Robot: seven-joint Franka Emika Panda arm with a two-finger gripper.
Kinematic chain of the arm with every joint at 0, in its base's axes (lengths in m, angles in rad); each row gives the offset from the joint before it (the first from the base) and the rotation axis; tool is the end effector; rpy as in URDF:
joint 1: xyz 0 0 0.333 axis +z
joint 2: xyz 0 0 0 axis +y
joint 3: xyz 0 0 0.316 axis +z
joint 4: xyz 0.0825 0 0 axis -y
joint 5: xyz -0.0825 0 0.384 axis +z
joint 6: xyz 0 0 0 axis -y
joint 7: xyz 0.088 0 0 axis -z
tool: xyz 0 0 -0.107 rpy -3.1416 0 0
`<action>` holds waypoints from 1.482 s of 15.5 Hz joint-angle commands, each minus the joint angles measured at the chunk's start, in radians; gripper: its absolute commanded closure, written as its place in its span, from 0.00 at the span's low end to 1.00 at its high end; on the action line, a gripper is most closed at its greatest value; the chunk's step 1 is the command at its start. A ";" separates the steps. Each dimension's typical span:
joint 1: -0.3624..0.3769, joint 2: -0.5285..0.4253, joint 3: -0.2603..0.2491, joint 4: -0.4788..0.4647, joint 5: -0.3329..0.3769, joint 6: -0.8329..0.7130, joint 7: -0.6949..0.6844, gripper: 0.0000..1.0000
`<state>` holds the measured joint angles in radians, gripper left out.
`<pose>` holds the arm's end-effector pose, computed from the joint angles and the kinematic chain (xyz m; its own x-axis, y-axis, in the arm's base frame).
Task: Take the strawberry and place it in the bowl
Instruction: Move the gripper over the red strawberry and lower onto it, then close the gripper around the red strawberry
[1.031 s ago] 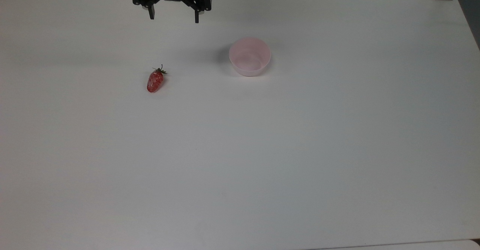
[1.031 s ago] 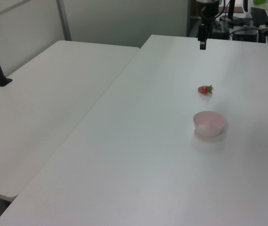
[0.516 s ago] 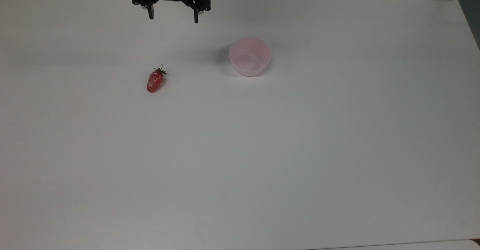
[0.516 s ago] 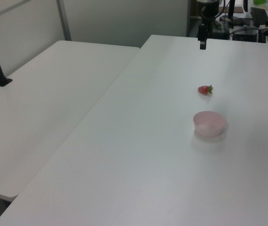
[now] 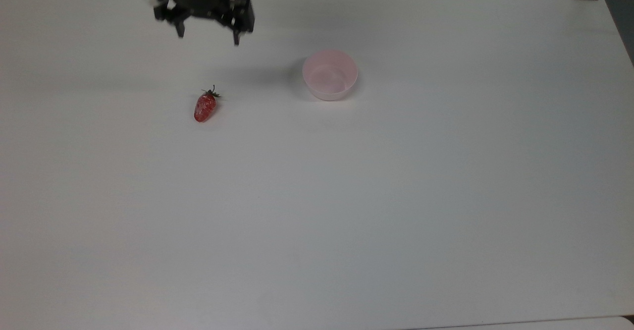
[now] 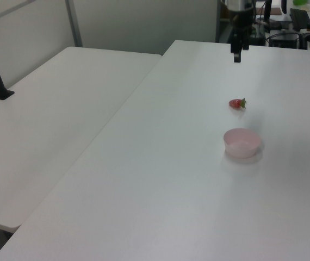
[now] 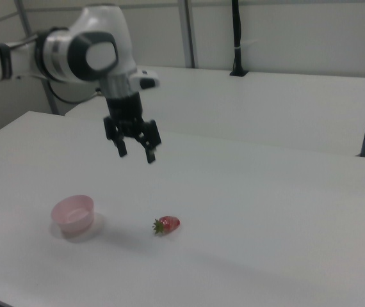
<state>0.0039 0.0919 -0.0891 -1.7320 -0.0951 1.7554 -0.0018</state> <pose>0.5814 -0.0565 0.5117 0.9954 -0.0659 -0.0692 -0.0588 -0.9933 0.0999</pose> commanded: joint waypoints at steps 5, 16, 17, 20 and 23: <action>0.005 0.143 -0.098 -0.164 0.001 0.308 -0.001 0.00; 0.013 0.253 -0.101 -0.212 0.000 0.447 0.200 0.43; 0.011 0.253 -0.101 -0.212 0.000 0.447 0.186 0.57; 0.008 0.250 -0.100 -0.213 0.001 0.440 0.157 0.89; 0.005 0.238 -0.100 -0.212 0.005 0.432 0.157 0.95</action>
<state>0.0052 0.3546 -0.1824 -1.9222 -0.0954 2.1794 0.1742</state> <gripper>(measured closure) 0.612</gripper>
